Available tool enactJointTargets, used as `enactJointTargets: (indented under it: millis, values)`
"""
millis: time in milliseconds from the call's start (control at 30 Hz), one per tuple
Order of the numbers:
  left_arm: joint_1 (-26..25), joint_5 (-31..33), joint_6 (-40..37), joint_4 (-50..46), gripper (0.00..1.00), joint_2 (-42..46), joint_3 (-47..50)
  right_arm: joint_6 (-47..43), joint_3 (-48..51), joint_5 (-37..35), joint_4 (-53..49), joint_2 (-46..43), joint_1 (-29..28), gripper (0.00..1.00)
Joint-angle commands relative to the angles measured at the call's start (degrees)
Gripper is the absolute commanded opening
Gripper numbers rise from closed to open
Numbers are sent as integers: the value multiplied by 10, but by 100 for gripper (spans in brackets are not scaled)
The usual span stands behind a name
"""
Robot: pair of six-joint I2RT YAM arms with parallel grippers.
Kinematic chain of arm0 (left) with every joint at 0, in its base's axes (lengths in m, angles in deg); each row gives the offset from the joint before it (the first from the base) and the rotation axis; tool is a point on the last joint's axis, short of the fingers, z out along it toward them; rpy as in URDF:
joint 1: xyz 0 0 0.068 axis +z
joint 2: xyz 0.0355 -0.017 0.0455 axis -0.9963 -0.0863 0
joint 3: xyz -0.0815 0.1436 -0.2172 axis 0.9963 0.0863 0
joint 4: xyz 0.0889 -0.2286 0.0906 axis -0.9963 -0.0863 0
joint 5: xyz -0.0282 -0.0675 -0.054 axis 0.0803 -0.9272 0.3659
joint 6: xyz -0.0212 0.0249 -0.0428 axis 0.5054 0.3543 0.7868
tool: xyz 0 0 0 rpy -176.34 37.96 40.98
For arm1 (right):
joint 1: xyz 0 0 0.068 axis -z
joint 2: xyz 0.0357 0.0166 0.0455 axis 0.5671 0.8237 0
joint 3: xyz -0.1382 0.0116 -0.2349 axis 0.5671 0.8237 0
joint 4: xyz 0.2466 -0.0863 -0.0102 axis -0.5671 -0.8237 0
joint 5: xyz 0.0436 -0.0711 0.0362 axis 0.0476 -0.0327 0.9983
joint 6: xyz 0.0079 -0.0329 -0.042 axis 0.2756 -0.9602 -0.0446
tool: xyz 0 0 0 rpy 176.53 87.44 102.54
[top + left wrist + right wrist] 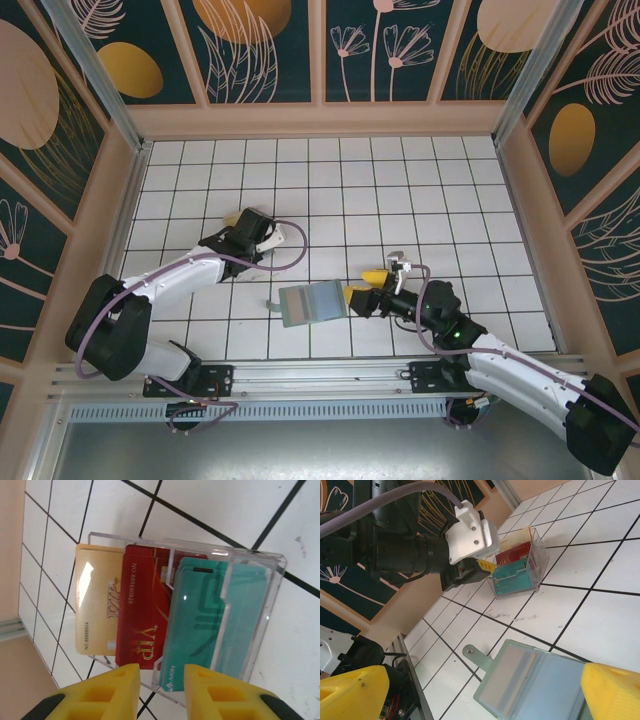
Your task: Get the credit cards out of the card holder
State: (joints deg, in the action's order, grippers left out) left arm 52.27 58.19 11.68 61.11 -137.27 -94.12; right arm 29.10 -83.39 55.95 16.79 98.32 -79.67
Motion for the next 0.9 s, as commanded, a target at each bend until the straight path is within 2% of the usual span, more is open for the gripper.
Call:
enactJointTargets:
  millis: [0, 133, 300, 333, 433, 633, 700, 867]
  values:
    - [8, 19, 1, 20, 32, 3, -5, -14, -14, 8, 16, 0, -5, 99]
    - [9, 4, 8, 5, 36, 6, -20, -15, -15, 9, 16, 2, -5, 99]
    - [9, -16, 65, 7, 41, 29, -49, -15, -17, 4, 12, 4, -5, 99]
    - [9, -23, 86, 8, 46, 36, -58, -15, -17, 2, 11, 5, -5, 99]
    - [9, -34, 167, 3, 80, 50, -86, -14, -21, -5, 3, 12, -5, 99]
    - [9, -67, 325, -70, 85, 48, -153, -8, -41, -29, -30, 43, -5, 99]
    - [9, -85, 385, -95, 84, 50, -163, -5, -46, -39, -37, 56, -5, 96]
    - [9, -191, 526, -98, 74, 86, -130, -4, -65, -62, -63, 99, -7, 79]
